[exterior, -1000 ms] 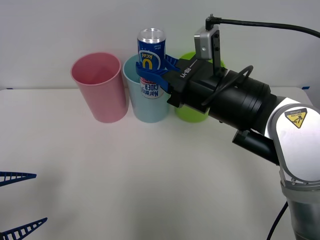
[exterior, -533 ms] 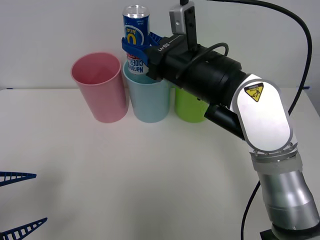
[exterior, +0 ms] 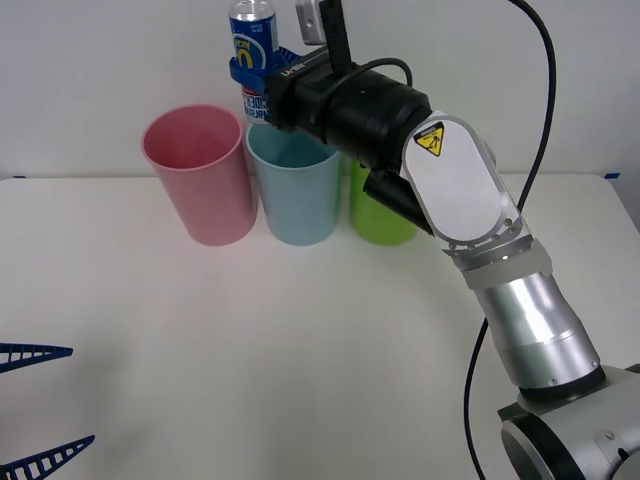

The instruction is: Put cans in the blue bin and PET bottles in the pink bin and trash in the green bin.

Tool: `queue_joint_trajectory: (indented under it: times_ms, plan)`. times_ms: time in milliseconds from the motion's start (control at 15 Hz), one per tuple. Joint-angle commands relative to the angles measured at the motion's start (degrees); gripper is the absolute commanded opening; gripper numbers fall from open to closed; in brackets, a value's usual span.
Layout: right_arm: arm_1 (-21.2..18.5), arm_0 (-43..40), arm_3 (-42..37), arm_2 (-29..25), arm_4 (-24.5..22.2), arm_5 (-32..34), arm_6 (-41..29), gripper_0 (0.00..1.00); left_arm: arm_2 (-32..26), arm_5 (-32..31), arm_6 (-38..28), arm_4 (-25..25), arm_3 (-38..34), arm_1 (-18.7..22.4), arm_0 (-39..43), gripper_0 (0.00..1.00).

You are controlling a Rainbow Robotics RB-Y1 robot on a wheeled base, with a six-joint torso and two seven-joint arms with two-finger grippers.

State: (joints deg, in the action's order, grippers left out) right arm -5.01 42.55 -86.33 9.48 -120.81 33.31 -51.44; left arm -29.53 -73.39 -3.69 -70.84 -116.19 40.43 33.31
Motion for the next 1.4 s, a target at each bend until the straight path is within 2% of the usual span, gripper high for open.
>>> queue_joint_trajectory:
  times_ms: [67, 533, 800, 1400]
  plan:
    - [0.0, 2.8, 5.21, 0.1, -0.92, -1.32, 0.46, 0.0, 0.0, 0.0, 0.0, 0.0, 0.0, 0.0, 0.0, 1.0]
    - [0.0, 8.07, 15.84, 0.72, -3.11, -6.42, 1.17, 0.0, 0.0, 0.0, 0.0, 0.0, 0.0, 0.0, 0.0, 1.0]
    - [0.0, 8.6, 18.21, 0.81, -6.45, -6.95, 0.99, 0.0, 0.0, 0.0, 0.0, 0.0, 0.0, 0.0, 0.0, 1.0]
    - [0.0, 8.42, 20.32, 0.9, -7.33, -7.65, 2.4, 0.0, 0.0, 0.0, 0.0, 0.0, 0.0, 0.0, 0.0, 1.0]
